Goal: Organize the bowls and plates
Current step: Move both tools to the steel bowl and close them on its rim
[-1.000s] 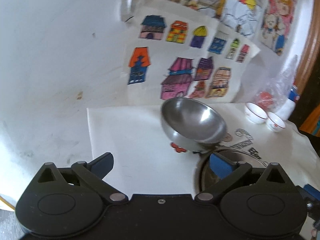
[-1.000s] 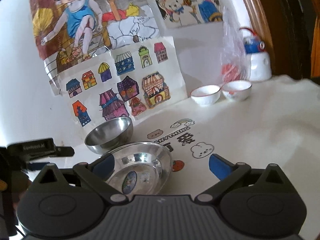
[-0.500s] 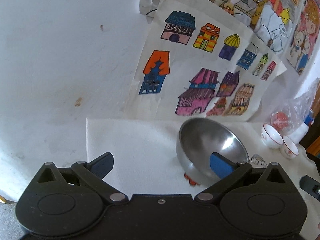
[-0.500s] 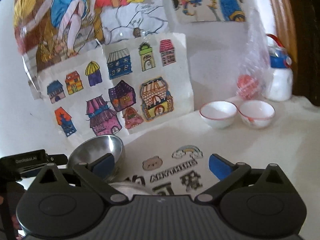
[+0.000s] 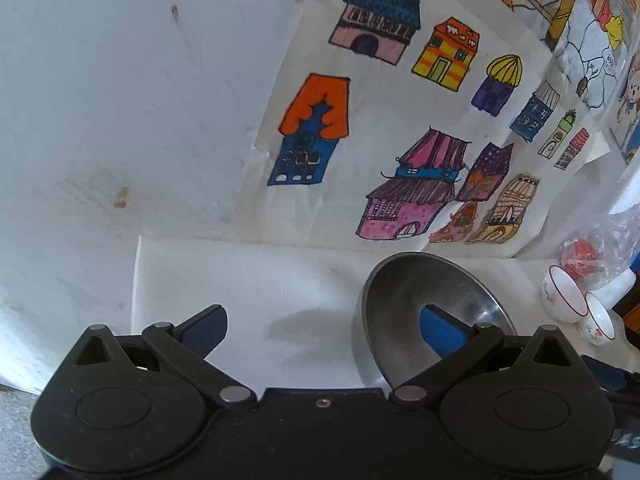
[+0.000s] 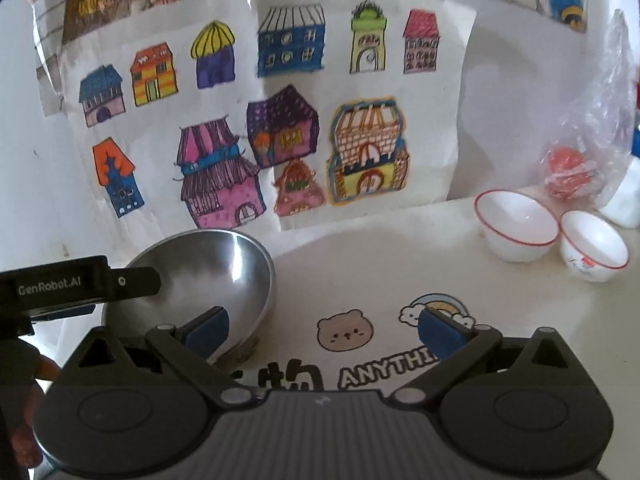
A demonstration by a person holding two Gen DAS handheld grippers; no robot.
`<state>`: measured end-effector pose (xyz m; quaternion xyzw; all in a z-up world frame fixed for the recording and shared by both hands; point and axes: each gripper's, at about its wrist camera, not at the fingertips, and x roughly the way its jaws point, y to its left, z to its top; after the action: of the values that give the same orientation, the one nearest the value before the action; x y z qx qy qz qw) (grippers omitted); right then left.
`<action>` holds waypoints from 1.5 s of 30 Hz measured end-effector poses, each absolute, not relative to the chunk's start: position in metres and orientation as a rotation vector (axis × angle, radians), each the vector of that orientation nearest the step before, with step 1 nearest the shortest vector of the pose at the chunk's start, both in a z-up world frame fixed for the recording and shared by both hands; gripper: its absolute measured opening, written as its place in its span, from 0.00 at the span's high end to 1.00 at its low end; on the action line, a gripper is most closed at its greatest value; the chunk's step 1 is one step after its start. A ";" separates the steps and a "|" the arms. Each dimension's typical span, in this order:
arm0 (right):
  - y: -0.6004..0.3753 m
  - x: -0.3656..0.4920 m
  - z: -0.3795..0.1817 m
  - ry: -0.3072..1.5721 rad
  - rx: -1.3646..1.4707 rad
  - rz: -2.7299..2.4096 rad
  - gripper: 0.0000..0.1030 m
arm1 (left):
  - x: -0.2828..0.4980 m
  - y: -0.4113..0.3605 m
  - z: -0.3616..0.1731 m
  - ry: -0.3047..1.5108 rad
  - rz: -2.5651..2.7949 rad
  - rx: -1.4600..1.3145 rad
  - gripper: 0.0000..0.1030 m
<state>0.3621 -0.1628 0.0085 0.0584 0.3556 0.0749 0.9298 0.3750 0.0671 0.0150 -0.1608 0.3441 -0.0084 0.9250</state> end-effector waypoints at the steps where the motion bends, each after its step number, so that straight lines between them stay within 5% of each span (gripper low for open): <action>1: -0.163 0.363 0.008 0.729 0.120 0.154 0.00 | 0.375 0.067 0.014 0.706 -0.019 -0.332 0.01; 6: -0.164 0.367 0.004 0.740 0.140 0.179 0.01 | 0.379 0.064 0.007 0.711 -0.017 -0.339 0.01; 18: -0.162 0.366 0.006 0.720 0.164 0.251 0.27 | 0.377 0.062 0.004 0.698 -0.025 -0.345 0.07; 26: -0.161 0.364 0.006 0.711 0.172 0.288 0.43 | 0.376 0.063 0.006 0.699 -0.041 -0.357 0.37; 33: -0.160 0.364 0.005 0.713 0.173 0.314 0.51 | 0.375 0.062 0.007 0.699 -0.053 -0.355 0.47; 37: -0.159 0.364 0.006 0.711 0.180 0.340 0.64 | 0.376 0.061 0.006 0.707 -0.062 -0.352 0.55; 45: -0.158 0.365 0.006 0.716 0.203 0.365 0.74 | 0.377 0.055 0.006 0.714 -0.103 -0.335 0.83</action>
<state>0.3645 -0.1585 0.0063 0.0988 0.3479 0.1772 0.9153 0.3770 0.0553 0.0062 -0.1633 0.3475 -0.0500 0.9220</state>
